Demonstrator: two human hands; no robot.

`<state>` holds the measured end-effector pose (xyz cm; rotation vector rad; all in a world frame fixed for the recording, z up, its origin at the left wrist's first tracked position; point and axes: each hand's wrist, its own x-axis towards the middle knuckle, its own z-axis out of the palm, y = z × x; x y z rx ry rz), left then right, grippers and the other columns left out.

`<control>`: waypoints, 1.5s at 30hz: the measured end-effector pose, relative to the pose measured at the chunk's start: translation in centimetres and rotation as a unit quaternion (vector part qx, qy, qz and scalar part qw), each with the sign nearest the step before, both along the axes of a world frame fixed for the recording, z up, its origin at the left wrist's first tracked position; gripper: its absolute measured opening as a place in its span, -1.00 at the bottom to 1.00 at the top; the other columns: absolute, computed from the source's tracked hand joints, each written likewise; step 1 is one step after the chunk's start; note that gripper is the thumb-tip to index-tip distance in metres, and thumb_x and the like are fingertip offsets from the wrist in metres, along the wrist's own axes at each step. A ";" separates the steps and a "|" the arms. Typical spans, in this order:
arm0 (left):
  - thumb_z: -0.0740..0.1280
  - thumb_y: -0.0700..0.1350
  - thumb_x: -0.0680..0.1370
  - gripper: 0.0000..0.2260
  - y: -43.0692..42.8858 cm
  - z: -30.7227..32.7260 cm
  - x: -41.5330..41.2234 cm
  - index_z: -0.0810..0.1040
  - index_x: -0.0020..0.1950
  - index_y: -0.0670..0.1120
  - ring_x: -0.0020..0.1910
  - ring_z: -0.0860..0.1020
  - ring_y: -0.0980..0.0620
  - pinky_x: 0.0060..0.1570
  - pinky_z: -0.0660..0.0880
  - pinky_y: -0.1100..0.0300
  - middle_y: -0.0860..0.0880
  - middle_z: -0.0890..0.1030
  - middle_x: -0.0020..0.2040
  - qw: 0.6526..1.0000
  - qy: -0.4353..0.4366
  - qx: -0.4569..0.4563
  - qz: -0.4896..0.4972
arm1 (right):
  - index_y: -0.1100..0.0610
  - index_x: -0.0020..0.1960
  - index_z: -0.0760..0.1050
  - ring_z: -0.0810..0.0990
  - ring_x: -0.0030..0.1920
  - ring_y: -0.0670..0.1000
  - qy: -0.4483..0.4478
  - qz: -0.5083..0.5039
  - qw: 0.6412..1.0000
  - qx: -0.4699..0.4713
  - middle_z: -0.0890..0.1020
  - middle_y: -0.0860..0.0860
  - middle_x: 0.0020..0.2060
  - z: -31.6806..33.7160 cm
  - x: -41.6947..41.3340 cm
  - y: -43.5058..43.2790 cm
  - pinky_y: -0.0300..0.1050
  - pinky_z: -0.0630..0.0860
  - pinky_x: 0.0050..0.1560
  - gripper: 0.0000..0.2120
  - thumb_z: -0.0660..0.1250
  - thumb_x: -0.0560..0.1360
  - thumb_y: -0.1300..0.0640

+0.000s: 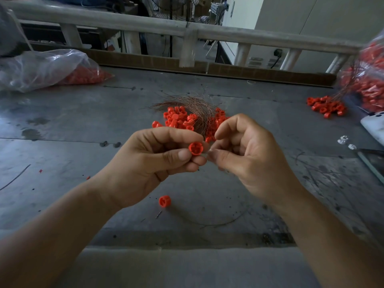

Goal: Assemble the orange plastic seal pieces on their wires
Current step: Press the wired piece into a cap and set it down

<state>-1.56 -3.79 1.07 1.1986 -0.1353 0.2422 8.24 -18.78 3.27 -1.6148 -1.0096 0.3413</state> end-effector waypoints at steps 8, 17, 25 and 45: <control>0.39 -0.22 0.31 -0.83 0.1 0.2 -0.3 0.68 -0.13 -0.11 -0.21 0.66 0.06 -0.25 0.56 0.33 -0.10 0.68 -0.16 0.998 0.033 -0.011 -0.050 | 0.07 -0.23 0.40 0.54 -0.46 -0.13 0.052 0.044 0.996 -0.059 0.55 -0.08 -0.47 -0.2 -0.1 0.3 -0.30 0.42 -0.47 -0.74 0.37 0.37 0.39; 0.37 -0.24 0.28 -0.82 0.0 0.3 -0.2 0.68 -0.17 -0.12 -0.22 0.66 0.04 -0.27 0.56 0.32 -0.12 0.68 -0.19 0.997 0.067 -0.025 -0.034 | -0.03 -0.24 0.51 0.52 -0.26 -0.21 -0.203 -0.186 0.931 -0.239 0.57 -0.17 -0.31 -0.2 5.2 -1.8 -0.37 0.39 -0.25 -0.90 0.40 0.42 0.08; 0.37 -0.24 0.26 -0.82 -0.3 0.4 -0.3 0.69 -0.19 -0.12 -0.24 0.66 0.05 -0.28 0.56 0.32 -0.12 0.68 -0.21 0.997 0.073 -0.025 -0.023 | 0.04 0.08 0.58 0.41 -0.25 -0.15 -0.258 -0.147 0.918 -0.264 0.47 -0.08 -0.18 -3.4 5.9 0.3 -0.35 0.23 -0.20 -0.78 0.36 0.44 0.17; 0.29 -0.33 0.31 -0.79 -0.6 0.4 0.0 0.68 -0.20 -0.17 -0.25 0.66 0.00 -0.28 0.57 0.30 -0.16 0.67 -0.21 0.990 0.140 -0.019 0.022 | 0.03 -0.12 0.50 0.52 -0.36 -0.23 0.039 -0.051 0.997 -0.040 0.55 -0.08 -0.37 -1.4 3.1 0.1 -0.39 0.46 -0.29 -0.75 0.18 0.54 0.35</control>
